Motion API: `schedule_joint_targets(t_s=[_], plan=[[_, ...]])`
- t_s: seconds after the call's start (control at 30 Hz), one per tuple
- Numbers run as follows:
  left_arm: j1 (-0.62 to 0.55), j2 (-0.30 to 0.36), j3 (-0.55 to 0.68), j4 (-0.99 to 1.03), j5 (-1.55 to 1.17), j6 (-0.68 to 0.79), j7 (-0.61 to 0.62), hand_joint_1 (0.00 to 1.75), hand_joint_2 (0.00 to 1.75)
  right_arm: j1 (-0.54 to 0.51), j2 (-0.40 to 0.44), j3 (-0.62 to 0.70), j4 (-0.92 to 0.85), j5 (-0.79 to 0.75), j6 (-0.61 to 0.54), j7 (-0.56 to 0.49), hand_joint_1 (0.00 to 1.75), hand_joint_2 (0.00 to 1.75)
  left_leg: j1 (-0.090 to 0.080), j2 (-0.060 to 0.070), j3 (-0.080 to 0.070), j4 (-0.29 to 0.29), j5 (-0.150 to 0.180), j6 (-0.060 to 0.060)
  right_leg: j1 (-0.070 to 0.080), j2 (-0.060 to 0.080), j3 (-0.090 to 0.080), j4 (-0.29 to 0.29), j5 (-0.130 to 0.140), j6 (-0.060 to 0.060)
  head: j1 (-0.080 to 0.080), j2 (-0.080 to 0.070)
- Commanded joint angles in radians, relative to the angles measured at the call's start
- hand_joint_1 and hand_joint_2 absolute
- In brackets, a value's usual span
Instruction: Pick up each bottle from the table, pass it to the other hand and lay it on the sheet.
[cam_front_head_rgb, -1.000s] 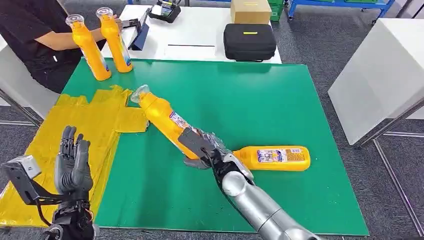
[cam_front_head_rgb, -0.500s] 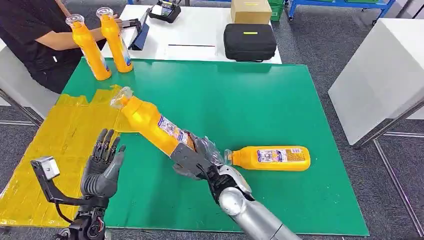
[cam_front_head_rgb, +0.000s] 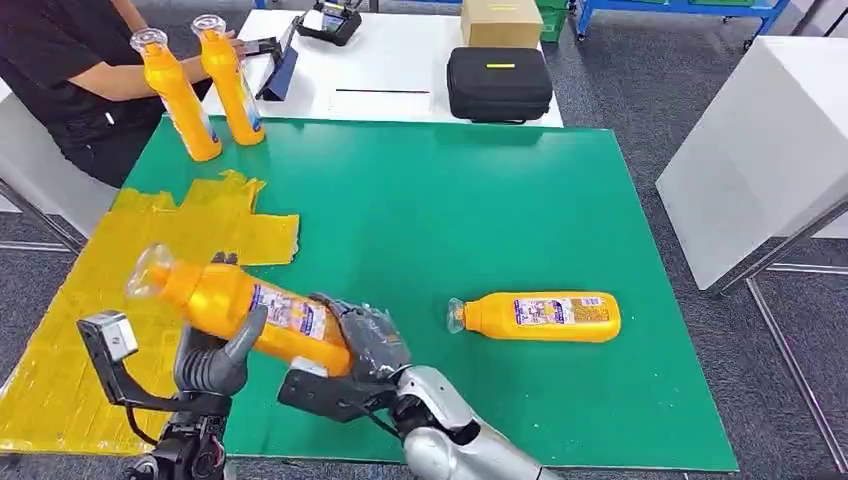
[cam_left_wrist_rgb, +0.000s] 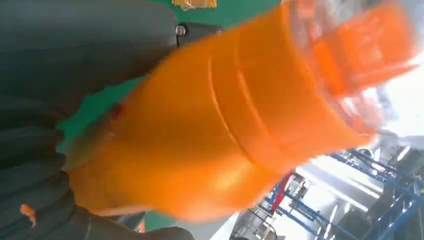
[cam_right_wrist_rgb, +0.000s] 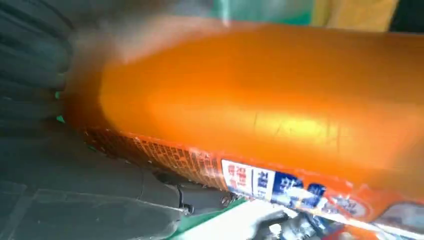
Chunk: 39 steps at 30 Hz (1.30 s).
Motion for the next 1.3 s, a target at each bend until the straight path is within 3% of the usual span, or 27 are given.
schedule_joint_targets(t_s=[0.03,0.2,0.23,0.27,0.83,0.87,0.9,0.93,1.03,1.07,1.2,1.3], plan=[[-0.017,0.049,-0.012,0.007,0.017,0.054,-0.018,0.00,1.75,-0.054,0.008,0.226,0.060,-0.024,0.055,-0.036,1.75,1.75,0.001,0.000,0.003,0.000,-0.002,0.000,0.001,0.000,0.003,0.000,-0.001,-0.005,-0.001,0.000],[-0.015,0.050,-0.009,0.003,0.018,0.057,-0.019,0.00,1.75,-0.053,0.011,0.224,0.064,-0.033,0.060,-0.036,1.75,1.75,0.001,-0.001,0.004,0.000,-0.002,0.000,0.002,-0.001,0.004,0.000,-0.002,-0.005,-0.001,0.000],[-0.011,0.048,-0.004,0.000,0.018,0.065,-0.025,0.10,1.75,-0.055,0.012,0.227,0.068,-0.036,0.065,-0.036,1.75,1.75,0.001,-0.002,0.006,0.000,-0.003,0.000,0.002,-0.002,0.006,0.000,-0.003,-0.008,-0.001,0.000],[-0.007,0.046,0.001,-0.004,0.021,0.069,-0.031,1.71,1.75,-0.054,0.013,0.226,0.069,-0.041,0.066,-0.036,1.75,1.75,0.001,-0.001,0.003,0.000,-0.001,0.000,0.001,-0.001,0.003,0.000,-0.002,-0.005,-0.001,0.000],[0.039,0.076,0.000,-0.030,0.050,0.082,-0.080,1.75,1.75,-0.035,0.011,0.171,0.100,-0.049,0.034,-0.021,1.75,1.75,0.001,-0.002,0.004,0.000,-0.002,0.000,0.002,-0.002,0.004,-0.001,-0.002,-0.006,-0.001,0.000],[0.041,0.078,0.000,-0.034,0.048,0.082,-0.084,1.75,1.75,-0.031,0.009,0.160,0.102,-0.048,0.021,-0.014,1.68,1.75,0.001,-0.002,0.006,0.000,-0.003,0.000,0.002,-0.002,0.006,0.000,-0.003,-0.008,-0.002,0.000],[0.043,0.079,0.001,-0.037,0.046,0.083,-0.086,1.75,1.75,-0.029,0.004,0.155,0.104,-0.043,0.012,-0.014,0.47,1.75,0.001,-0.002,0.004,-0.001,-0.002,0.000,0.001,-0.002,0.004,-0.001,-0.002,-0.006,-0.001,0.000],[0.044,0.081,0.004,-0.040,0.024,0.094,-0.101,1.75,1.75,-0.027,-0.004,0.144,0.108,-0.041,0.002,-0.007,0.00,1.75,0.001,-0.003,0.006,-0.001,-0.002,0.000,0.002,-0.002,0.005,-0.001,-0.003,-0.007,-0.001,0.000],[0.046,0.085,0.018,-0.044,-0.063,0.149,-0.129,1.75,1.75,-0.011,-0.016,0.100,0.100,-0.053,-0.014,0.020,0.00,1.75,0.001,-0.002,0.003,-0.001,-0.001,0.000,0.001,-0.002,0.003,-0.001,-0.002,-0.005,-0.001,0.000],[0.048,0.083,0.033,-0.049,-0.106,0.179,-0.139,1.75,1.75,-0.004,-0.031,0.079,0.087,-0.048,-0.024,0.040,0.00,0.00,0.001,-0.003,0.005,-0.001,-0.002,0.000,0.002,-0.002,0.005,-0.001,-0.003,-0.006,-0.001,0.000],[0.052,0.087,0.046,-0.054,-0.109,0.176,-0.134,1.75,1.75,0.000,-0.047,0.065,0.071,-0.047,-0.022,0.040,0.00,0.00,0.001,-0.004,0.004,0.000,-0.002,0.000,0.001,-0.003,0.004,0.000,-0.003,-0.006,-0.001,0.000],[0.054,0.061,0.110,-0.037,-0.424,0.326,-0.142,1.75,1.75,0.056,-0.084,-0.050,-0.014,-0.056,-0.078,0.055,0.00,0.00,0.001,-0.003,0.004,0.000,-0.002,0.000,0.001,-0.002,0.004,0.000,-0.002,-0.006,-0.001,0.000]])
